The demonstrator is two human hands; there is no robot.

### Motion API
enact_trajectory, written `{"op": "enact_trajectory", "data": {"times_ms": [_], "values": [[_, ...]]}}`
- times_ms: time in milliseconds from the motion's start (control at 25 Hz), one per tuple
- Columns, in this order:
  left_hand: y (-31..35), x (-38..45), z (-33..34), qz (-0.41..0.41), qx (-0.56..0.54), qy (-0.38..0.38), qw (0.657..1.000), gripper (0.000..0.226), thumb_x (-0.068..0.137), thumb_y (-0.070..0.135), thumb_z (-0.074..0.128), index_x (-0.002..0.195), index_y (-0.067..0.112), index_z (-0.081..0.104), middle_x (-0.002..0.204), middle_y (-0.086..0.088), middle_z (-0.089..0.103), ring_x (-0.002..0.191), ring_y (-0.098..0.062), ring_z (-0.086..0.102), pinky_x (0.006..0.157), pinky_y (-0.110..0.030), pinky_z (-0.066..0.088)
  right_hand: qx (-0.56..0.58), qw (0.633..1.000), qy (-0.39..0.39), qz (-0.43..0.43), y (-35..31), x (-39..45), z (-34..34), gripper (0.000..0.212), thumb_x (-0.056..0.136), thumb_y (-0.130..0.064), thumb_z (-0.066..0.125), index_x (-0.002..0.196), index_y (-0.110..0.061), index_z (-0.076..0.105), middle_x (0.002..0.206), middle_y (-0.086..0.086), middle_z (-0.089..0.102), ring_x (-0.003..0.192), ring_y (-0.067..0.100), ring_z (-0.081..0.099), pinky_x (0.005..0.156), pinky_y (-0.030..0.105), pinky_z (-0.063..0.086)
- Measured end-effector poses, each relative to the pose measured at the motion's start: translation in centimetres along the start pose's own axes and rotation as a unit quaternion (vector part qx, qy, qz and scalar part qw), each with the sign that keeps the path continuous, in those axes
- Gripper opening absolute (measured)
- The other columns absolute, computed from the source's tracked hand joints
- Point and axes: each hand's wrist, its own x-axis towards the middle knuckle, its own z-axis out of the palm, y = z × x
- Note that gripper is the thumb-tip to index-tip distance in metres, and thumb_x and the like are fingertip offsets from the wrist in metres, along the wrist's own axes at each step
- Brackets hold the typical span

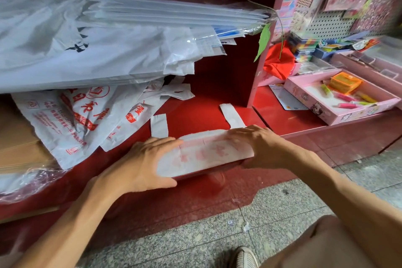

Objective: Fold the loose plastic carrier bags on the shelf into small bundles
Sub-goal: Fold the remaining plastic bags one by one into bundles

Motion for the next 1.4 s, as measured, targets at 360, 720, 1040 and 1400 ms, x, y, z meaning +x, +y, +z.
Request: {"op": "enact_trajectory", "data": {"times_ms": [360, 720, 1040, 1400], "values": [[-0.3, 0.0, -0.5, -0.198, -0.329, 0.117, 0.916, 0.033, 0.076, 0.034, 0.07, 0.108, 0.031, 0.062, 0.088, 0.008, 0.075, 0.089, -0.014, 0.07, 0.089, -0.044, 0.054, 0.429, 0.871, 0.166, 0.174, 1.1, -1.0, -1.1, 0.02, 0.087, -0.032, 0.07, 0.086, -0.011, 0.067, 0.065, -0.007, 0.06, 0.06, 0.012, 0.052, 0.056, 0.031, 0.04], [0.6, 0.1, 0.2, -0.234, -0.371, 0.207, 0.874, 0.077, 0.086, 0.01, 0.068, 0.143, 0.046, 0.03, 0.089, -0.002, 0.071, 0.082, -0.019, 0.066, 0.068, -0.027, 0.049, 0.313, 0.909, 0.198, 0.192, 0.6, 1.4, 0.2, 0.033, 0.083, -0.008, 0.068, 0.11, -0.018, 0.052, 0.059, 0.0, 0.055, 0.045, 0.01, 0.039, 0.052, 0.029, 0.03], [-1.3, -0.7, 0.0, -0.138, -0.177, 0.077, 0.971, 0.067, 0.076, 0.007, 0.068, 0.138, 0.031, 0.053, 0.144, 0.012, 0.044, 0.132, -0.004, 0.04, 0.105, -0.02, 0.035, 0.271, 0.954, 0.072, 0.106, 1.1, 0.3, -0.3, 0.052, 0.072, 0.004, 0.073, 0.115, -0.026, 0.064, 0.087, -0.007, 0.061, 0.068, 0.012, 0.057, 0.065, 0.029, 0.048], [-1.5, -1.0, -2.7, -0.071, -0.227, 0.236, 0.942, 0.022, 0.08, 0.016, 0.078, 0.081, 0.038, 0.077, 0.126, 0.021, 0.054, 0.122, 0.002, 0.044, 0.101, -0.02, 0.03, 0.2, 0.977, 0.076, -0.003, 0.1, 0.8, -1.0, 0.077, 0.067, -0.046, 0.082, 0.135, -0.029, 0.051, 0.14, -0.011, 0.049, 0.13, 0.005, 0.041, 0.106, 0.024, 0.032]]}}
